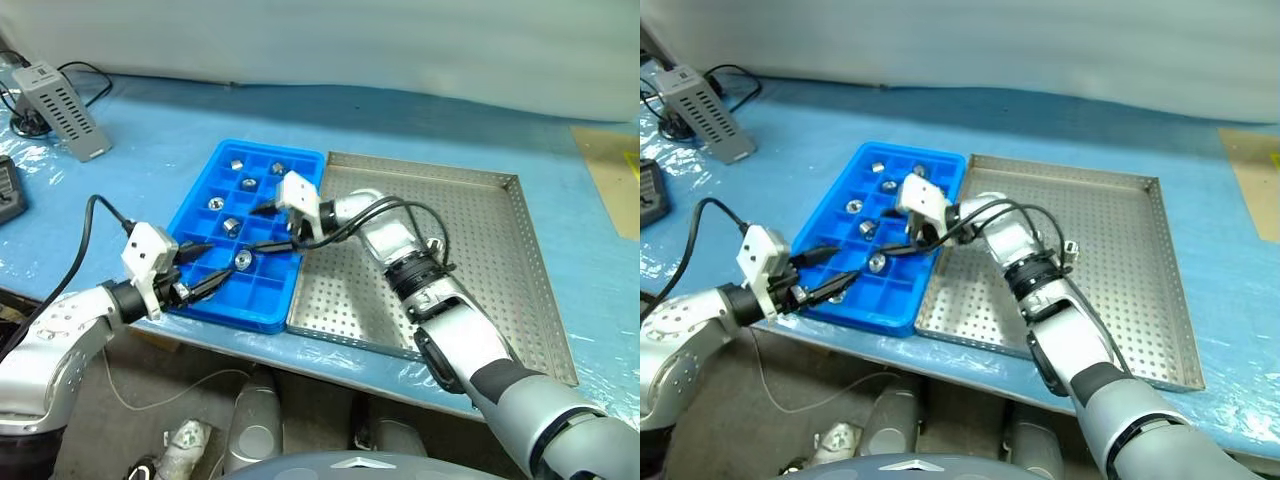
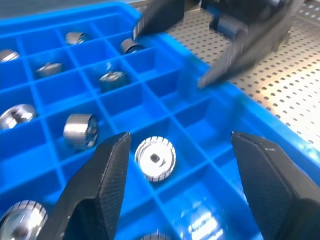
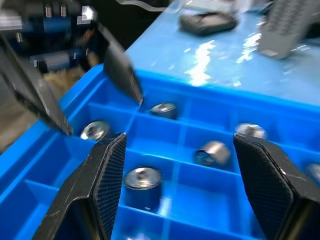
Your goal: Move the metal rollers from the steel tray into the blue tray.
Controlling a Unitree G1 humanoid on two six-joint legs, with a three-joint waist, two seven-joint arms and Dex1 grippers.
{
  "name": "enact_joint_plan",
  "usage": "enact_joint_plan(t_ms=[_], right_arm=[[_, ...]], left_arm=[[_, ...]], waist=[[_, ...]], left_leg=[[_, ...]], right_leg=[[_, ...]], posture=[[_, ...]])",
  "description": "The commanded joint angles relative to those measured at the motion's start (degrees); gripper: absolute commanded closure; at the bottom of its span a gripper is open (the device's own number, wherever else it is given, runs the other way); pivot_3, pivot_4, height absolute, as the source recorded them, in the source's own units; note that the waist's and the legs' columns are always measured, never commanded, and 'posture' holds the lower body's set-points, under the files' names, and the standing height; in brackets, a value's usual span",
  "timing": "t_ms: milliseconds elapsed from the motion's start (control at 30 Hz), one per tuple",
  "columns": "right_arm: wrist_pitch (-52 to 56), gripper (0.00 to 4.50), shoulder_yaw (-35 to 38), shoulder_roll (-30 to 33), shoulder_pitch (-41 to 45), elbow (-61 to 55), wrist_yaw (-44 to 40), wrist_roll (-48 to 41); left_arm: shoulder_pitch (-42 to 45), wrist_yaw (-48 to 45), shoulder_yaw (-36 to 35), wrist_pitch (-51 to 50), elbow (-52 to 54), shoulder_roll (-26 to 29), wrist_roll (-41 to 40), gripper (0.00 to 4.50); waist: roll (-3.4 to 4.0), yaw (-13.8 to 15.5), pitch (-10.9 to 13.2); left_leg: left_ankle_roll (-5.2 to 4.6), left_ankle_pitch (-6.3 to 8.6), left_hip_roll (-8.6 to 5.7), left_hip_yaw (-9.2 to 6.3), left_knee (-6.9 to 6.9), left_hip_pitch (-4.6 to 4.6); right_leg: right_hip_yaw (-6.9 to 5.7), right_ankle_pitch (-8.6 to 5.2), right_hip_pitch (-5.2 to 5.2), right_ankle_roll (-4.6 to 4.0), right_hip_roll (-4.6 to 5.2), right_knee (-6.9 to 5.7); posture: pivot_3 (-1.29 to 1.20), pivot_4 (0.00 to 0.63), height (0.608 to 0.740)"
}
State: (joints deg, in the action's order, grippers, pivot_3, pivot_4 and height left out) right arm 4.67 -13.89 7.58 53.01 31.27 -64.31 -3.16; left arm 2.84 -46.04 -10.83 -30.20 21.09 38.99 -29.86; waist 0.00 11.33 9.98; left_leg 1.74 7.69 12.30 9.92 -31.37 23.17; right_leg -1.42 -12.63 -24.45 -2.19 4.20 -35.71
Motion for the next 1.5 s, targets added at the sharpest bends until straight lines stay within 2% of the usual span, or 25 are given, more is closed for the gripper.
enact_joint_plan(t_ms=[33, 167, 300, 467, 600, 800, 1167, 1433, 1500], right_arm=[[4.66, 0.93, 3.61, 3.77, -2.97, -8.4, 4.01, -1.59], [10.42, 0.93, 7.51, 9.39, -10.08, -18.21, 10.46, -1.11], [15.4, 0.93, 10.53, 12.58, -16.54, -26.48, 16.2, -1.43], [19.26, 0.93, 14.98, 14.91, -22.42, -31.18, 22.48, -1.98], [20.84, 0.93, 16.51, 15.54, -26.32, -33.77, 25.22, -2.71], [20.27, 0.93, 15.8, 14.08, -27.8, -32.07, 27.95, -2.93], [13.78, 0.93, 15.33, 13.87, -25.41, -17.52, 30.16, -1.6], [10.7, 0.93, 13.23, 12.58, -23.91, -12.76, 30.22, -1.2], [9.92, 1.33, 12.99, 12.33, -23.64, -11.61, 30.32, -1.13]], left_arm=[[6.97, -3.64, 5.42, 3.34, -6.11, -0.84, 2.35, 1.12], [20.2, -10.14, 13.72, 7.45, -18.53, -4.69, 5.98, 1.12], [29.12, -15.71, 18.2, 12.02, -29.41, -8.8, 8.76, 1.12], [34.96, -20.76, 21.1, 15.87, -37.49, -13.02, 10.8, 1.12], [37.57, -23.22, 21.82, 18.33, -42.53, -14.95, 12.16, 1.12], [38.81, -24.88, 21.48, 20.1, -45.6, -15.96, 13.24, 1.12], [35.23, -23.97, 19.99, 18.48, -41.21, -14.03, 12.96, 1.12], [34.9, -23.56, 19.13, 18.62, -41.53, -13.21, 13.27, 1.12], [34.61, -23.51, 19.0, 18.55, -41.18, -13.12, 13.35, 1.12]], waist=[[-0.02, -0.83, -0.02], [-0.04, -3.11, -0.04], [-0.06, -6.82, -0.05], [-0.06, -10.67, -0.05], [-0.06, -12.26, -0.05], [-0.05, -12.48, -0.05], [-0.05, -12.16, -0.05], [-0.05, -12.16, -0.04], [-0.05, -12.1, -0.04]], left_leg=[[0.0, 0.0, -0.07, 0.0, -0.08, -0.05], [0.23, -0.15, -0.2, 0.0, -0.18, -0.03], [0.14, -0.11, -0.29, 0.05, -0.39, 0.01], [0.06, -0.07, -0.26, 0.11, -0.38, -0.06], [-0.19, 0.08, -0.26, 0.14, -0.52, -0.05], [-0.41, 0.22, -0.22, 0.17, -0.87, -0.07], [-0.51, 0.28, -0.24, 0.17, -0.89, -0.04], [-0.5, 0.27, -0.23, 0.17, -0.9, -0.05], [-0.49, 0.27, -0.21, 0.17, -0.89, -0.05]], right_leg=[[0.03, 0.02, 0.05, 0.03, 0.0, 0.0], [0.04, 0.07, 0.15, 0.1, 0.0, -0.01], [0.21, 0.15, 0.14, 0.21, 0.01, 0.02], [0.24, 0.14, 0.13, 0.19, -0.01, 0.03], [0.28, 0.14, 0.14, 0.18, -0.01, 0.03], [0.3, 0.18, 0.27, 0.15, 0.01, 0.01], [0.29, 0.19, 0.32, 0.14, 0.04, 0.06], [0.29, 0.19, 0.33, 0.14, 0.05, 0.04], [0.28, 0.19, 0.33, 0.14, 0.04, 0.04]], posture=[[0.03, 0.15, 0.74], [-0.12, 0.15, 0.74], [-0.24, 0.15, 0.74], [-0.35, 0.15, 0.74], [-0.4, 0.15, 0.74], [-0.41, 0.15, 0.74], [-0.34, 0.15, 0.74], [-0.31, 0.15, 0.74], [-0.31, 0.15, 0.74]])
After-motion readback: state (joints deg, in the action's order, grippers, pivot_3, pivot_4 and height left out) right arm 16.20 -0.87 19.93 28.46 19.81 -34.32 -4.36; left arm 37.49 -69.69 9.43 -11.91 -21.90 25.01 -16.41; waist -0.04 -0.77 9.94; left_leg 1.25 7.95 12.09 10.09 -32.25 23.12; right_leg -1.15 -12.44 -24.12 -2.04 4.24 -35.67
